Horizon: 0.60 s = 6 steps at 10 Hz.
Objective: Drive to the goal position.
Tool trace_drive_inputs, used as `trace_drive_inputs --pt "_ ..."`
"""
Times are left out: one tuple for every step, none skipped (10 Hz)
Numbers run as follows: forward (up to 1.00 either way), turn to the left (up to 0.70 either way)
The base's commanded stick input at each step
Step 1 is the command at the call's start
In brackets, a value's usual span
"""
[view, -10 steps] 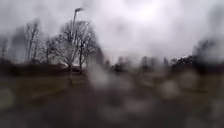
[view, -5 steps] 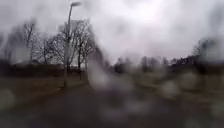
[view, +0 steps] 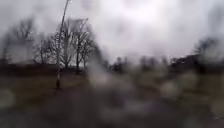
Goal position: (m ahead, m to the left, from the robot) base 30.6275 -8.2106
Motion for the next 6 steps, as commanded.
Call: trace_drive_inputs --pt "1.0 0.4" --pt "1.0 0.4" --pt "1.0 0.38" --pt "1.0 0.37" --pt "1.0 0.27" --pt "1.0 0.1"
